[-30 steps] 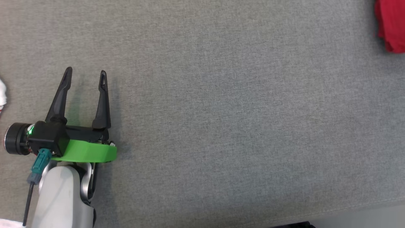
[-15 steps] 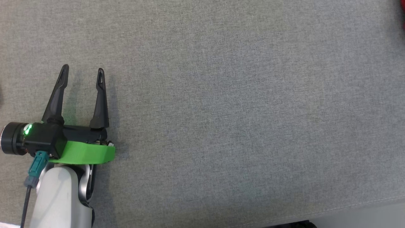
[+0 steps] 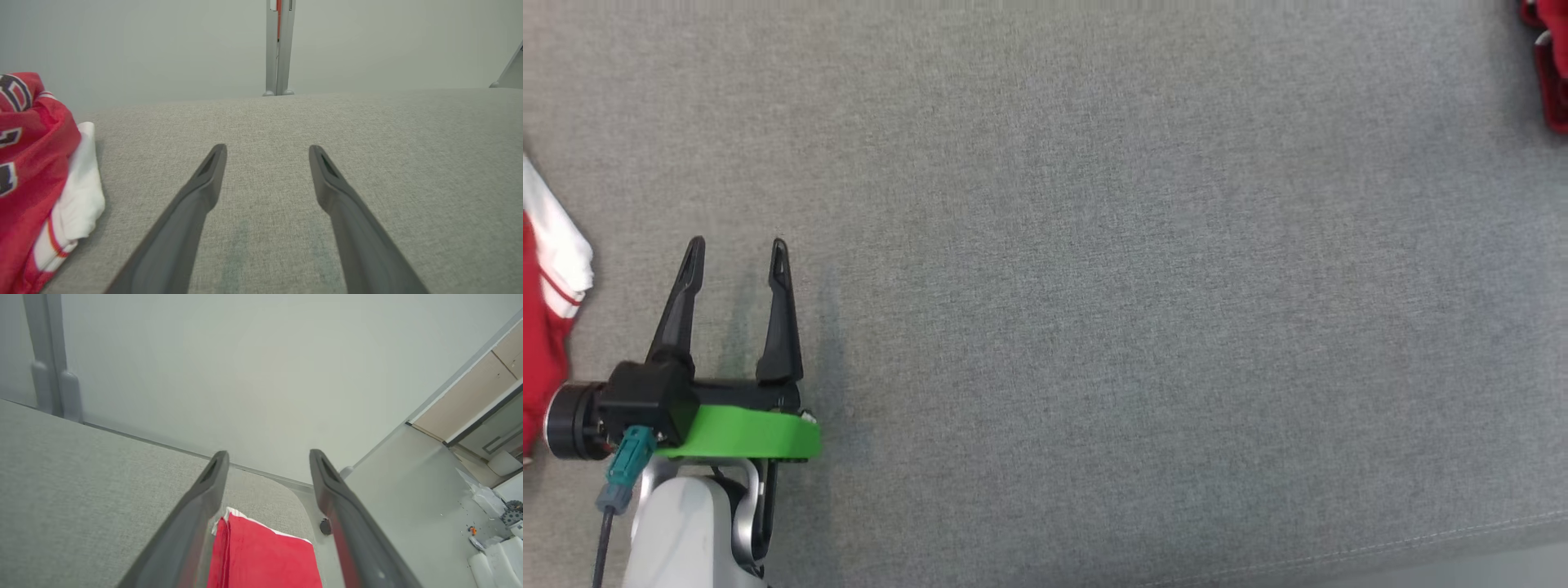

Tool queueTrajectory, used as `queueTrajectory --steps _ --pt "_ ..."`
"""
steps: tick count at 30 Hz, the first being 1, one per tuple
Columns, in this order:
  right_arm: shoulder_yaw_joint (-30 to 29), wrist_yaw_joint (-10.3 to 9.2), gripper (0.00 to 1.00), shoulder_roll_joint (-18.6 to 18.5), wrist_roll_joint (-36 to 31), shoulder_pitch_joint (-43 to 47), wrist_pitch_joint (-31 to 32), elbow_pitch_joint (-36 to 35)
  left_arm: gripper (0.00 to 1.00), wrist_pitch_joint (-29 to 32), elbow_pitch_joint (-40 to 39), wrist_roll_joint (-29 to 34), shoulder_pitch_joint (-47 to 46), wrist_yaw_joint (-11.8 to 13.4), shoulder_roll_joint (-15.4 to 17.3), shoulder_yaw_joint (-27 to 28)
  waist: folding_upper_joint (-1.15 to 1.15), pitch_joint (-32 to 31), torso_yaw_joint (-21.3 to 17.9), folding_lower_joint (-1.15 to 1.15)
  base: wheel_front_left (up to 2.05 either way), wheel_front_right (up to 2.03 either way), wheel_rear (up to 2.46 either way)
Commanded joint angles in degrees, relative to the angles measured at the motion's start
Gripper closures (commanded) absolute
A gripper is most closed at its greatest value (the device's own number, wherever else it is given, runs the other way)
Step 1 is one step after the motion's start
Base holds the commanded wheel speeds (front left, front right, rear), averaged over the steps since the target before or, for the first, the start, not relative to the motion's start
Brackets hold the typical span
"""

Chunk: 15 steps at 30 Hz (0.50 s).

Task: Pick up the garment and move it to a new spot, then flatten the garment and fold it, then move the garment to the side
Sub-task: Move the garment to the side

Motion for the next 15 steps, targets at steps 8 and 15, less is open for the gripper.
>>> queueTrajectory --steps 8,15 --pt "-12.65 -0.13 0.00 9.60 -6.45 18.18 -0.20 -14.90 0.00 -0.01 1.72 -1.06 6.05 0.43 -0.88 2.16 0.00 -12.30 1.34 0.00 0.00 0.00 0.00" --pt "-19.10 -0.12 0.00 16.79 -10.07 31.05 -0.21 -24.85 0.00 -0.01 2.85 -1.31 9.15 0.27 -1.38 2.89 0.00 -17.03 2.40 0.00 0.00 0.00 0.00"
